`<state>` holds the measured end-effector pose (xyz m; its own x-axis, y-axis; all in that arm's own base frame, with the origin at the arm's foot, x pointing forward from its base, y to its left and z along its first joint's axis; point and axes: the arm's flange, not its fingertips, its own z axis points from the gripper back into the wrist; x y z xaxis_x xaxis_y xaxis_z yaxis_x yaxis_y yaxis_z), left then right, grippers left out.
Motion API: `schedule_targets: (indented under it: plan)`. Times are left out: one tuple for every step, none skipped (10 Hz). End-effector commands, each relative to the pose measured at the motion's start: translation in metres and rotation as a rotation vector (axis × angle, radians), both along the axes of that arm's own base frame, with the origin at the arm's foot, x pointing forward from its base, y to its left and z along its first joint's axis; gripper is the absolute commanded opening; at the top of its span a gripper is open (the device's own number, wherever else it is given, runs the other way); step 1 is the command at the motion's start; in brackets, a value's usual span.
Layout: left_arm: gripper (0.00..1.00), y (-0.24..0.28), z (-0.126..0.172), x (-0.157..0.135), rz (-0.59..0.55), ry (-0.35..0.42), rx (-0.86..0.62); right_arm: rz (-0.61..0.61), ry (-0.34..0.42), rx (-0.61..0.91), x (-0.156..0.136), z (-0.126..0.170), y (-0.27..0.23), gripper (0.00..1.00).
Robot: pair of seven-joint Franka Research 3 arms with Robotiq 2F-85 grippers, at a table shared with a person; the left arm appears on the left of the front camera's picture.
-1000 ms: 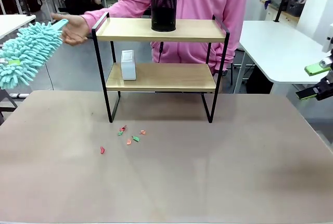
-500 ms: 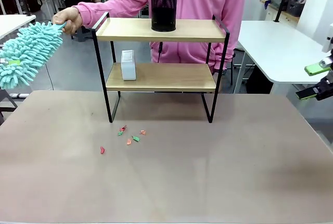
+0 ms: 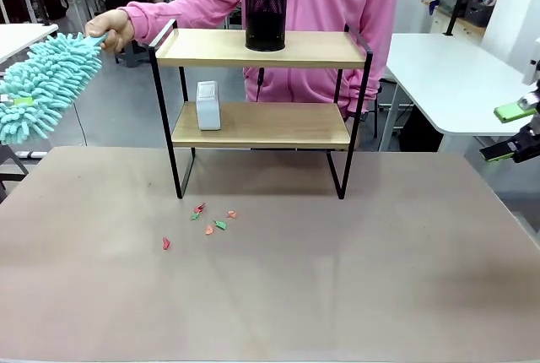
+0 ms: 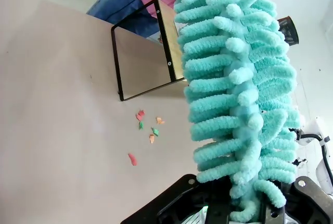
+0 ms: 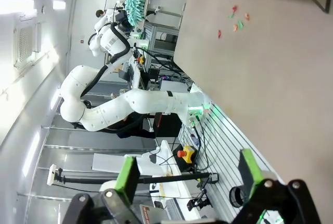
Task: Clean the shelf.
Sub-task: Hand the Duster back to the human.
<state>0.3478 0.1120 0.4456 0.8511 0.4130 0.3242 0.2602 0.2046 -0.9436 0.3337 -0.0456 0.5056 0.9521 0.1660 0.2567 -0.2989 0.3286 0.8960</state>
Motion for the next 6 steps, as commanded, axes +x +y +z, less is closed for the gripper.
schedule_targets:
  plan:
    - [0.00, -0.0019, 0.0007, -0.0009, 0.007, -0.024, 0.003, 0.015, -0.019, 0.003, 0.0002, 0.0002, -0.0030, 1.00]
    - [0.72, 0.0000, 0.0000, 0.0000, 0.000, 0.000, 0.000, 0.015, -0.019, 0.003, 0.0002, 0.0002, -0.0030, 1.00]
    - [0.73, 0.0008, 0.0029, 0.0003, 0.018, -0.018, 0.054, 0.015, -0.019, 0.003, 0.0002, 0.0002, -0.0030, 1.00]
    - [1.00, -0.0007, 0.0044, -0.0019, -0.018, -0.010, 0.049, 0.015, -0.019, 0.003, 0.0002, 0.0002, -0.0030, 1.00]
    - [1.00, -0.0013, 0.0060, -0.0031, -0.011, -0.031, 0.071, 0.015, -0.019, 0.003, 0.0002, 0.0002, -0.0030, 1.00]
    - [1.00, -0.0013, 0.0076, -0.0051, -0.018, -0.029, 0.076, 0.015, -0.019, 0.003, 0.0002, 0.0002, -0.0030, 1.00]
